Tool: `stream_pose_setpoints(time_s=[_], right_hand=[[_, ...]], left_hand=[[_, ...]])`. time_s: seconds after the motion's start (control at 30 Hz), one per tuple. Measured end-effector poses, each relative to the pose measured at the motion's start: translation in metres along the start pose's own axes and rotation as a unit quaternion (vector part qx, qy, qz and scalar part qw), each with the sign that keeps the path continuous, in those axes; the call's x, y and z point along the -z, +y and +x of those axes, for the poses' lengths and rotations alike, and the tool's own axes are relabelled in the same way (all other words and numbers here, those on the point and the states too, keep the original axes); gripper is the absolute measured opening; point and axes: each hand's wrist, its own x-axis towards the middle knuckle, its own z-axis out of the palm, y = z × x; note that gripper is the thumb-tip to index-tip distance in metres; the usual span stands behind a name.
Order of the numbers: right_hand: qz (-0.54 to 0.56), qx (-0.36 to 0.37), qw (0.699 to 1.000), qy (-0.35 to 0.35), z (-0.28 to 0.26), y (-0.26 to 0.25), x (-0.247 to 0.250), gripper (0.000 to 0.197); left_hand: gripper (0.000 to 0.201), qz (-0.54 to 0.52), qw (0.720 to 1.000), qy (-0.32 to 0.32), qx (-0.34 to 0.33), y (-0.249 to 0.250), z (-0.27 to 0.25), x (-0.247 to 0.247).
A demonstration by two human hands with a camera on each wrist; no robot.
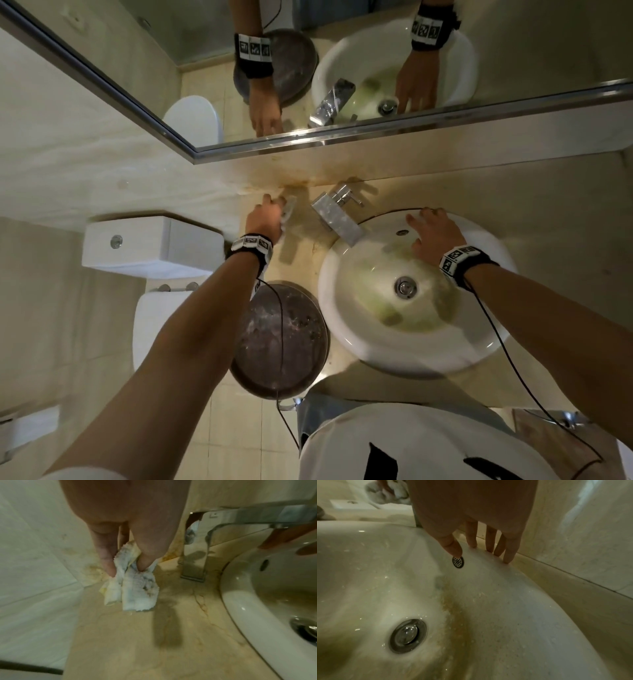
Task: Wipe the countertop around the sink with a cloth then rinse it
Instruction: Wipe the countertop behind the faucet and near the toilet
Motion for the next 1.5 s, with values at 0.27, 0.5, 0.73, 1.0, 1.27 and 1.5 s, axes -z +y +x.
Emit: stream_pose_setpoints(time_s=[0.27, 0.5, 0.73, 1.0, 1.27, 1.5], right_hand=[[0.007, 0.002, 1.0, 0.026, -0.001, 0.002, -0.005, 0.06], [0.031, 0.0, 0.999, 0.041, 0.001, 0.004, -0.01, 0.057], [0.021, 0.005, 0.999, 0.036, 0.002, 0.012, -0.011, 0.059], [-0.019, -0.008, 1.0, 0.008, 0.002, 0.012, -0.008, 0.064], [-0.034, 0.001, 0.999, -0.014, 0.0, 0.012, 0.0, 0.068], [-0.028, -0.002, 0.999, -0.022, -0.001, 0.009, 0.005, 0.068]], left_hand=[[0.067, -0.083, 0.978, -0.039, 0.186, -0.027, 0.035, 0.002], [0.039, -0.172, 0.954, -0.024, 0.245, -0.009, 0.054, -0.004], [0.069, -0.201, 0.96, -0.069, 0.183, 0.048, 0.062, 0.021], [0.078, -0.163, 0.983, -0.074, 0.047, 0.056, 0.068, 0.004], [0.061, -0.088, 0.992, -0.07, -0.061, 0.04, 0.046, -0.007], [0.049, -0.134, 0.989, -0.067, -0.001, 0.041, -0.013, -0.036]])
